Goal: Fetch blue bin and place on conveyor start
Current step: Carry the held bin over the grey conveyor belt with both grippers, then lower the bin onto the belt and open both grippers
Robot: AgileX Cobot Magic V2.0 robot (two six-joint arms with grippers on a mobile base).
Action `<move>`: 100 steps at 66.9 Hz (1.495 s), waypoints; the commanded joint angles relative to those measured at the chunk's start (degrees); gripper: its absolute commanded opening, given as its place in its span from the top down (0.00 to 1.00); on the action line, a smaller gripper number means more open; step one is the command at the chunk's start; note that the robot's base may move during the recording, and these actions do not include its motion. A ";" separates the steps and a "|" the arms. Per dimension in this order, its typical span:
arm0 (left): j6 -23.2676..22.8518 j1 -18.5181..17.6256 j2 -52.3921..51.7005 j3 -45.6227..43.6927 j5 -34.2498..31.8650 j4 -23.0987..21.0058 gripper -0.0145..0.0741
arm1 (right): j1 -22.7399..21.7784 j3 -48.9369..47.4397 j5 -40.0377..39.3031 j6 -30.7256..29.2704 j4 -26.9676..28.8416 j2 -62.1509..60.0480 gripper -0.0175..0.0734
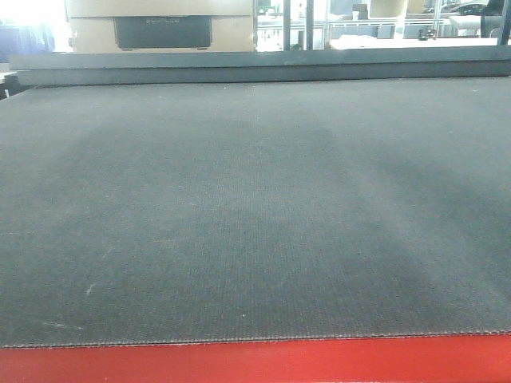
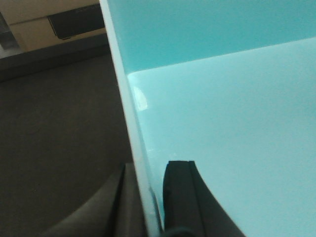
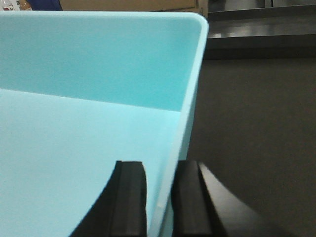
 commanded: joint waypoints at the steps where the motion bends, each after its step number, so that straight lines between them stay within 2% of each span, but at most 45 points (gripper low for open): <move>1: 1.40 -0.06 -1.21 -0.43 -2.53 0.52 0.96 | -0.73 -0.45 -4.08 1.01 -1.11 -0.31 0.98; 21: 1.40 -0.06 -1.21 -0.43 -2.53 -0.57 0.96 | -0.73 -0.45 -3.58 1.01 -0.63 -0.32 0.98; 28: -1.84 1.44 -1.21 -0.43 -1.23 -3.53 0.96 | -0.73 -1.83 3.34 1.01 -0.63 -0.60 0.98; 42: -1.84 6.33 2.95 -0.43 3.05 -10.83 0.96 | -0.73 -2.12 13.79 -1.44 -1.87 0.11 0.98; 46: -1.58 6.68 4.94 -0.43 3.94 -11.37 0.96 | -0.73 -2.12 15.49 -2.23 -1.87 1.07 0.98; 64: -1.35 6.68 14.79 -0.43 3.92 -11.70 0.96 | -0.73 0.68 15.73 -2.44 -1.87 8.01 0.98; 86: -1.35 6.68 22.80 -0.43 1.37 -11.60 0.96 | -0.73 1.45 10.97 -3.41 -3.17 16.62 0.98; 93: -1.05 6.68 23.88 -0.43 0.95 -11.50 0.85 | -0.73 1.45 10.26 -3.41 -3.40 17.60 0.93; 98: -0.95 6.68 24.22 -0.43 0.82 -11.50 0.68 | -0.73 1.45 10.26 -3.41 -3.51 17.69 0.80; 100: -0.95 6.68 24.20 -0.43 0.82 -11.39 0.60 | -0.73 1.45 10.26 -3.41 -3.51 17.69 0.71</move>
